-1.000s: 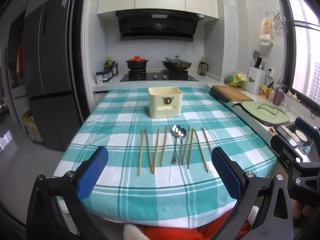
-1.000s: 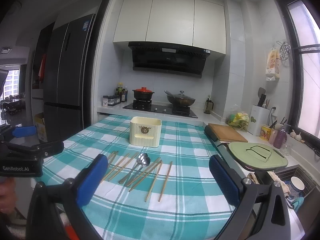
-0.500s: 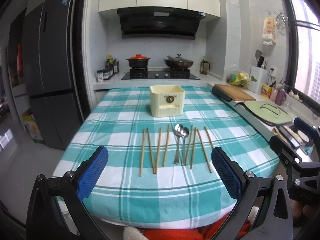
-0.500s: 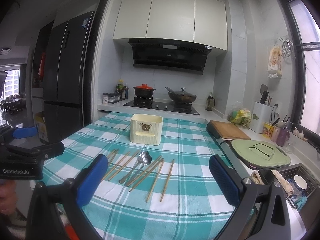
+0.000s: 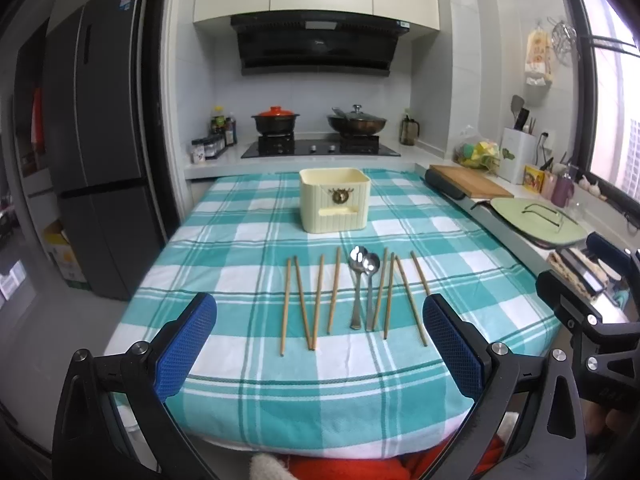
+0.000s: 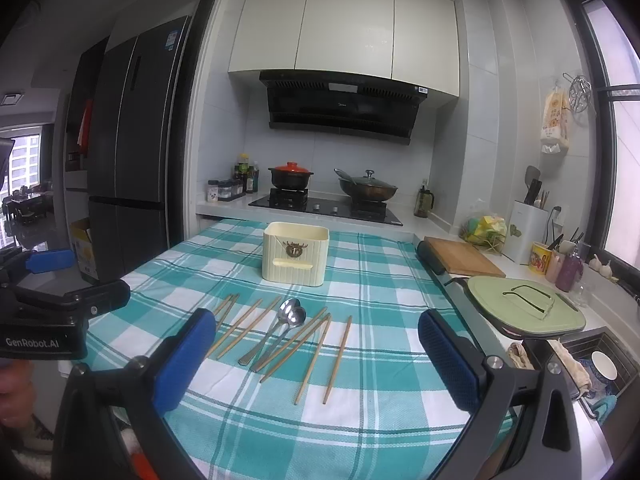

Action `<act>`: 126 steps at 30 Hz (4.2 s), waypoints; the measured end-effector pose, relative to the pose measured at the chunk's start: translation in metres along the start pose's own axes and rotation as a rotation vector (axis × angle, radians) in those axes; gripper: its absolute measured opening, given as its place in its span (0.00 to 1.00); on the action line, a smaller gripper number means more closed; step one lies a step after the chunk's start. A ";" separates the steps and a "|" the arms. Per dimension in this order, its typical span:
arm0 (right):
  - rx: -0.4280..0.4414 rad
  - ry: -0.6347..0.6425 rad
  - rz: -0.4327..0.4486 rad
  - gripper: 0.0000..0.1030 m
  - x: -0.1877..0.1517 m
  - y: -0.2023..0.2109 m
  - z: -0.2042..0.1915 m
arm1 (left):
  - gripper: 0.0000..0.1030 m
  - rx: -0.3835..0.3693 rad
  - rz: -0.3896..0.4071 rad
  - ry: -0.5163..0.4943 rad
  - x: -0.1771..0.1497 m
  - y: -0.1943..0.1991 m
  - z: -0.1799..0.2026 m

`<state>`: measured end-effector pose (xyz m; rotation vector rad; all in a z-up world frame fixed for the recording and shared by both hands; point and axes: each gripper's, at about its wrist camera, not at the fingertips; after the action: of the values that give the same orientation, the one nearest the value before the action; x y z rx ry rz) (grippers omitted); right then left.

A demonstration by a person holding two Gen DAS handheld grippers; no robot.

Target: Organize utensils

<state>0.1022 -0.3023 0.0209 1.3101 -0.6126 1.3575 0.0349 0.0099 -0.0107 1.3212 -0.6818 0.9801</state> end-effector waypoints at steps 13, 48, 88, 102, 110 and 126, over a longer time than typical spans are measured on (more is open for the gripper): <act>0.000 0.000 -0.006 1.00 0.000 -0.002 0.001 | 1.00 -0.001 -0.005 -0.003 0.000 -0.005 0.002; 0.043 -0.052 -0.085 1.00 -0.015 -0.050 0.008 | 1.00 0.016 -0.119 -0.021 -0.013 -0.056 -0.010; 0.156 -0.172 -0.539 0.85 -0.087 -0.248 0.057 | 0.99 0.124 -0.508 0.043 -0.015 -0.298 -0.091; 0.193 -0.124 -0.625 0.56 -0.103 -0.300 0.046 | 1.00 0.131 -0.563 -0.081 -0.012 -0.342 -0.090; 0.211 -0.034 -0.656 0.45 -0.093 -0.347 0.044 | 0.93 0.067 -0.679 -0.064 0.012 -0.389 -0.090; 0.226 -0.080 -0.678 0.06 -0.066 -0.424 0.050 | 0.05 0.027 -0.635 0.010 0.032 -0.399 -0.080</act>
<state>0.4931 -0.2565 -0.1578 1.5704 -0.0379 0.8278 0.3917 0.1067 -0.1833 1.4276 -0.2067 0.4786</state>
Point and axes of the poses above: each gripper's, at about its wrist camera, not at the fingertips, and y roughly against the way its jaws point, z to its right, x to its top, and after that the axes turned 9 degrees about y, right-handed
